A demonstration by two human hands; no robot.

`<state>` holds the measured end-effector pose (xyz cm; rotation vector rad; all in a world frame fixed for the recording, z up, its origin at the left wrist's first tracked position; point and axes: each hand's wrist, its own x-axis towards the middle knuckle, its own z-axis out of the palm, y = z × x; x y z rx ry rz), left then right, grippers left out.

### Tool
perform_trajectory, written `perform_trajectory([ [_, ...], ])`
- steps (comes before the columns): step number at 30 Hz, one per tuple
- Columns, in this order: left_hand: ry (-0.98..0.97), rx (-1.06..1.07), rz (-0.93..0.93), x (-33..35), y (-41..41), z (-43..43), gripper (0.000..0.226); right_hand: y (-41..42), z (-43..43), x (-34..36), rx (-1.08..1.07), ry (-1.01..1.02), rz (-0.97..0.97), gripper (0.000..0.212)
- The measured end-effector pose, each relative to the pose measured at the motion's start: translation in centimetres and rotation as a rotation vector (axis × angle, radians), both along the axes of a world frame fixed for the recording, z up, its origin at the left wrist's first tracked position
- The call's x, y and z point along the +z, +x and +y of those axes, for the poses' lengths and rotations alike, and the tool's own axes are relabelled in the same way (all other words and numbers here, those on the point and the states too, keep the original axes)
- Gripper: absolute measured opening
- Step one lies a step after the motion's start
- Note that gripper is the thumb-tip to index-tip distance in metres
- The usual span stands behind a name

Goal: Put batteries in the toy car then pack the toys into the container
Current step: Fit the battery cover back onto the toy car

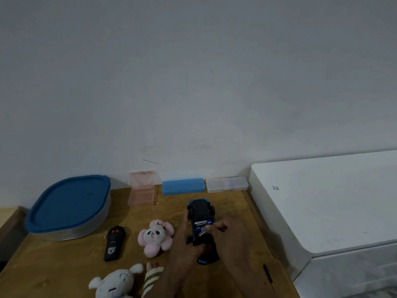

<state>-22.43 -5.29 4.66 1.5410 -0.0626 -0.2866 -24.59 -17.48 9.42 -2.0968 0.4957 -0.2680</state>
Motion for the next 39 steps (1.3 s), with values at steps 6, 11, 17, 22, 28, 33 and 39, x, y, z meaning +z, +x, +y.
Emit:
perform_trajectory([
  [6,0.083,-0.003,-0.025,0.0,0.5,0.2,0.102,0.1,-0.2,-0.3,0.028,-0.077,0.033,0.014],
  [11,0.103,-0.047,0.003,0.1,0.8,0.4,0.105,0.3,-1.1,-0.5,0.051,-0.024,0.109,0.017],
  [17,0.117,-0.078,-0.013,0.4,0.3,0.1,0.105,0.6,-2.0,-0.4,-0.002,0.137,0.217,0.013],
  [22,0.141,-0.105,-0.017,0.4,-0.3,-0.5,0.106,0.4,-3.0,-0.6,-0.023,0.172,0.249,0.013],
  [28,0.180,-0.173,0.030,0.0,-1.8,-1.6,0.106,-1.1,-4.1,-1.6,-0.028,0.212,0.332,0.016],
  [33,0.136,-0.193,0.091,-0.7,-3.5,-3.0,0.099,-3.2,-6.4,-2.2,0.069,0.234,0.379,0.007],
  [39,0.113,-0.121,0.241,-2.2,-5.4,-4.1,0.101,-5.0,-9.9,-4.4,0.165,0.058,0.383,0.023],
])
